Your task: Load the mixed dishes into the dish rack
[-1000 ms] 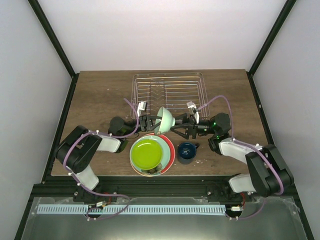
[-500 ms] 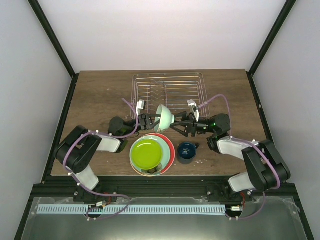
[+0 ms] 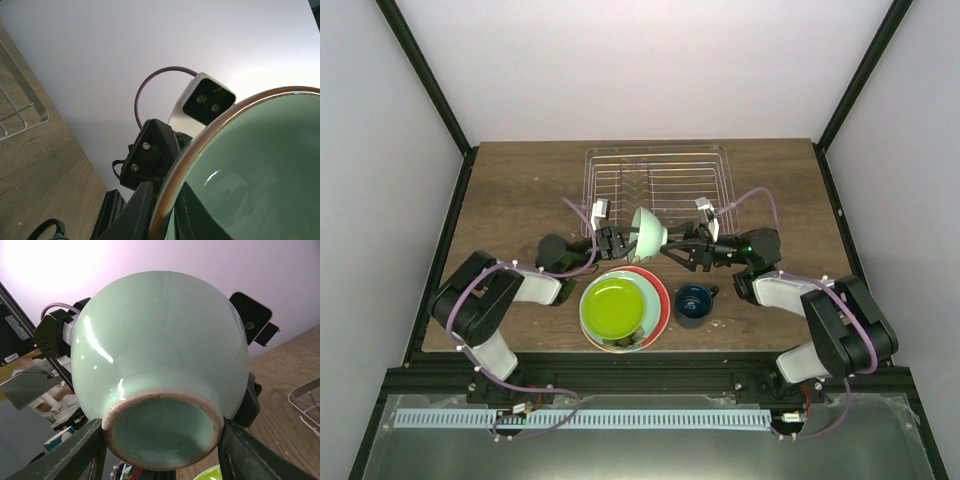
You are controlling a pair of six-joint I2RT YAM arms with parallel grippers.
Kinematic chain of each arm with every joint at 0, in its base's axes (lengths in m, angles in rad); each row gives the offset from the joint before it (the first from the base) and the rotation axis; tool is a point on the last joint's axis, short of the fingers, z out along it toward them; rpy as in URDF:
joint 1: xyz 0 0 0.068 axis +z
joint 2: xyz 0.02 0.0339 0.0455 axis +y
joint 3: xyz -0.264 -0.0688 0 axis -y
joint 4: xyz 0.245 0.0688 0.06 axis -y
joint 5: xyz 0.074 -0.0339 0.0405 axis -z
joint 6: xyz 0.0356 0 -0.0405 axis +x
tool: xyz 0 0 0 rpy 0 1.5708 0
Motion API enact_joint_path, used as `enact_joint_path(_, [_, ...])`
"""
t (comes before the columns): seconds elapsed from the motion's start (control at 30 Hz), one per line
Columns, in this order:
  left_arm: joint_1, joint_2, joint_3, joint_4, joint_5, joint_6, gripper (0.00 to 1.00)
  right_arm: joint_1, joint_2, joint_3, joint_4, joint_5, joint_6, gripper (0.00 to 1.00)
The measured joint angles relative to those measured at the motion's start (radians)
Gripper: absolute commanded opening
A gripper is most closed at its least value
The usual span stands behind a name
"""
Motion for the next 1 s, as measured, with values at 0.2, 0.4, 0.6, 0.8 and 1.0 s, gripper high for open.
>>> enact_joint_path(0.2, [0.0, 0.011, 0.0, 0.008, -0.011, 0.0, 0.0, -0.002, 0.02, 0.007, 0.019, 0.0, 0.008, 0.51])
enact_joint_path(0.4, [0.002, 0.018, 0.0, 0.01, -0.021, -0.005, 0.11, -0.005, 0.041, 0.014, 0.036, -0.001, 0.022, 0.51])
enact_joint_path(0.6, [0.002, 0.029, 0.0, 0.011, -0.033, 0.0, 0.15, -0.006, 0.053, 0.016, 0.035, 0.01, 0.023, 0.51])
enact_joint_path(0.8, [0.002, 0.047, 0.0, 0.008, -0.054, 0.011, 0.23, -0.004, 0.067, 0.019, 0.013, 0.031, 0.016, 0.51])
enact_joint_path(1.0, [-0.008, 0.064, 0.0, 0.005, -0.053, 0.025, 0.45, 0.006, 0.072, 0.027, -0.041, 0.061, -0.024, 0.51])
